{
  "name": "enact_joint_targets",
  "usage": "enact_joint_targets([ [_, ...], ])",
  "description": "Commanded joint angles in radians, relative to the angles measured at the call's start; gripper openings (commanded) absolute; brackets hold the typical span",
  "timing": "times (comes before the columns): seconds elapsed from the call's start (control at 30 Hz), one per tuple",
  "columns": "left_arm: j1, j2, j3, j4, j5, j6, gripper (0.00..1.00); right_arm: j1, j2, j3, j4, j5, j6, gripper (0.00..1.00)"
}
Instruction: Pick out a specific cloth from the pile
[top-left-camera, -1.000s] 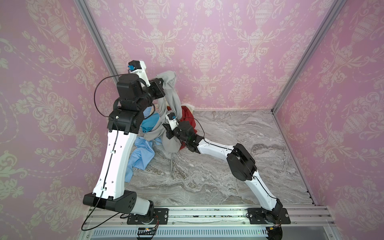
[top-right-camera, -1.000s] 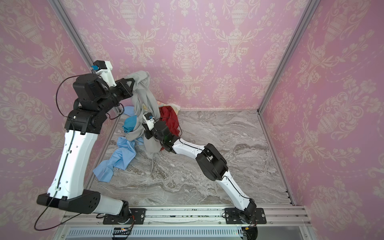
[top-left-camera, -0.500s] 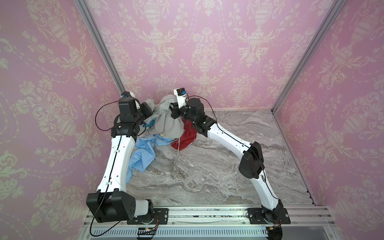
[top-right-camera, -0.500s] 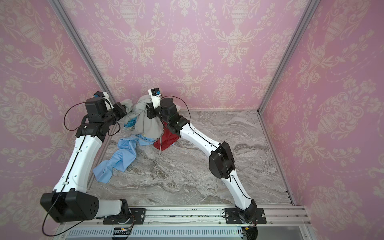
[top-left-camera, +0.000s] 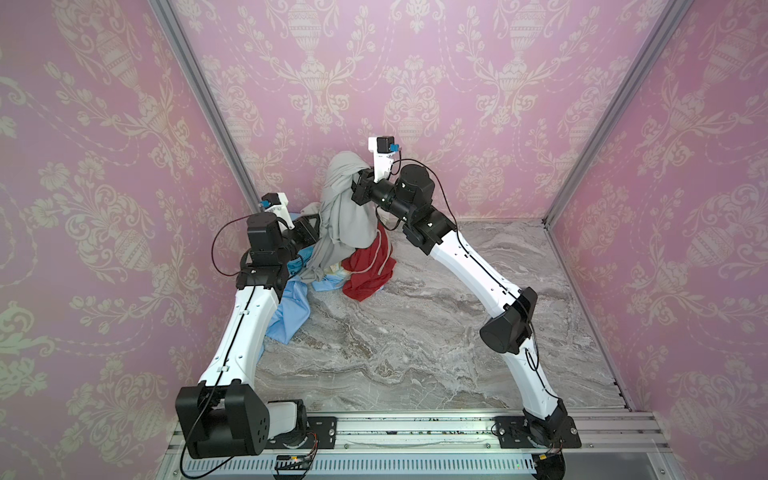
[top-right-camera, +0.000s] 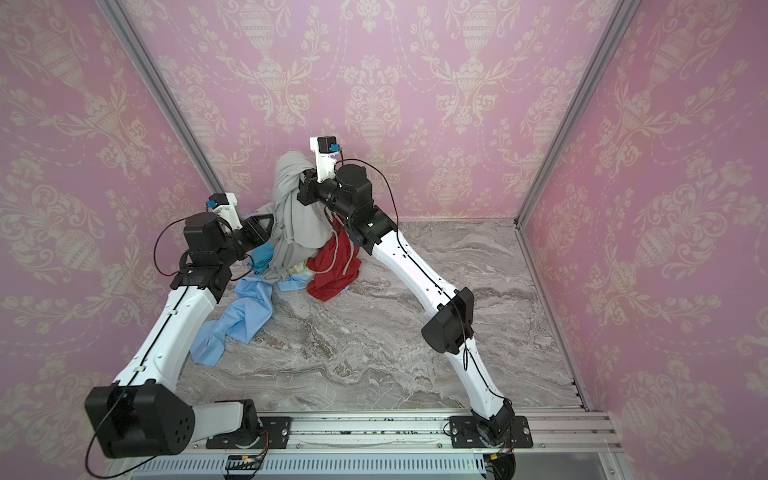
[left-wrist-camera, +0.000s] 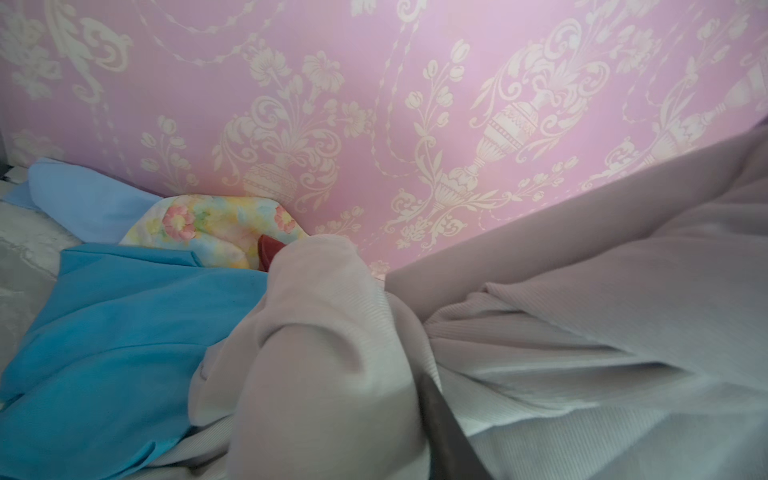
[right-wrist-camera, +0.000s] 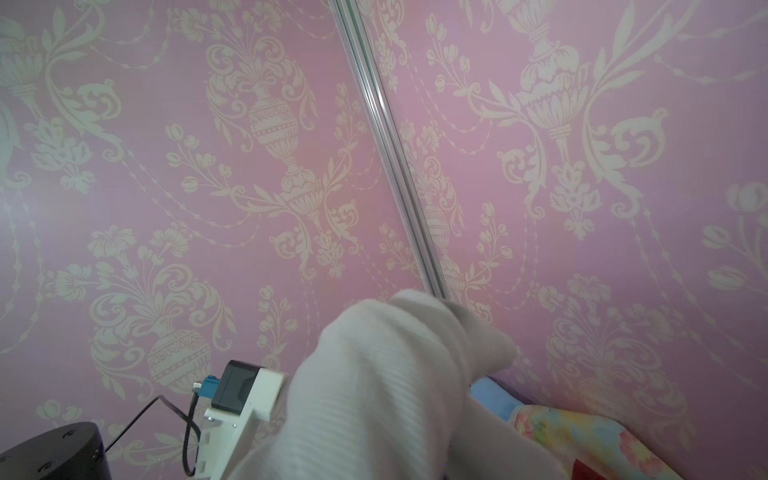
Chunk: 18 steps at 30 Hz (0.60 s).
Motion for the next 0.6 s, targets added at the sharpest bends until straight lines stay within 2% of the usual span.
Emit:
enact_joint_targets([
  [0.0,-0.069,0.033,0.012,0.038,0.092,0.133,0.46,-0.024,-0.086,-0.006,0.041,-0.01,0.051,0.0],
  [0.13,-0.15,0.053,-0.008,0.021,0.053,0.295,0.59,-0.033,-0.113,-0.019,0.049,-0.022,0.078,0.0],
  [0.43,-0.175,0.039,-0.204,0.202,-0.052,0.444,0.73,-0.069,-0.15,-0.025,0.059,-0.034,0.123,0.0],
  [0.5,-0.201,0.045,-0.241,0.258,-0.127,0.516,0.74,-0.071,-0.163,-0.045,0.079,-0.04,0.133,0.0],
  [0.57,-0.24,0.063,-0.271,0.32,-0.248,0.611,0.79,-0.071,-0.179,-0.062,0.093,-0.045,0.139,0.0],
])
